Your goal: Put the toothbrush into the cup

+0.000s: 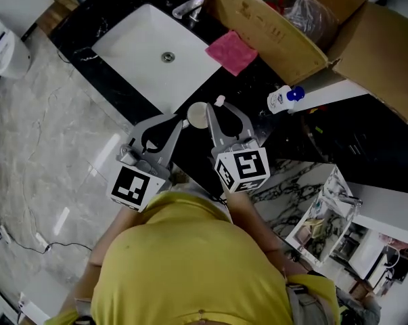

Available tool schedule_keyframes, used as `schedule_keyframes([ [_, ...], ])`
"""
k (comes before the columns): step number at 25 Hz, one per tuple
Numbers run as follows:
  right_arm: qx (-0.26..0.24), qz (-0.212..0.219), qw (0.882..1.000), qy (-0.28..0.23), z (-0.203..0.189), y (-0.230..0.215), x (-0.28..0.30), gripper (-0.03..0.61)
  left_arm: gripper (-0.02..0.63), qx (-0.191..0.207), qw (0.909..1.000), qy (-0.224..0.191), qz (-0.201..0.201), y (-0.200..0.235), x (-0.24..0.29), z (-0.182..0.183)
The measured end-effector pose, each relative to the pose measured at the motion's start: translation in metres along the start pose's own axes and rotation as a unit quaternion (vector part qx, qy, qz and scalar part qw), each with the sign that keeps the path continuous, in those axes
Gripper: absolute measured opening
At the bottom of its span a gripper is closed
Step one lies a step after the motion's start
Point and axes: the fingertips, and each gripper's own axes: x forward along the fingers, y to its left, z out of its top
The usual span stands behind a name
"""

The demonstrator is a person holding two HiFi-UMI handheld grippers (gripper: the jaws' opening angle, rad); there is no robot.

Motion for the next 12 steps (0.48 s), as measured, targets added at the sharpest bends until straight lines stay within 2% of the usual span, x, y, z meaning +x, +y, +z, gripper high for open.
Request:
schedule_keyframes([
  [6,0.021,0.003,0.998,0.056,-0.032,-0.01,0.016,0.049,0.003,-0.012,0.9996,0.017,-0.019,0.005,0.017,-0.014],
  [12,0.049,0.03,0.991,0.121,-0.058,-0.01,0.027,0.051,0.003,-0.021,0.9989,0.027,-0.031,0.007,0.028,-0.024],
])
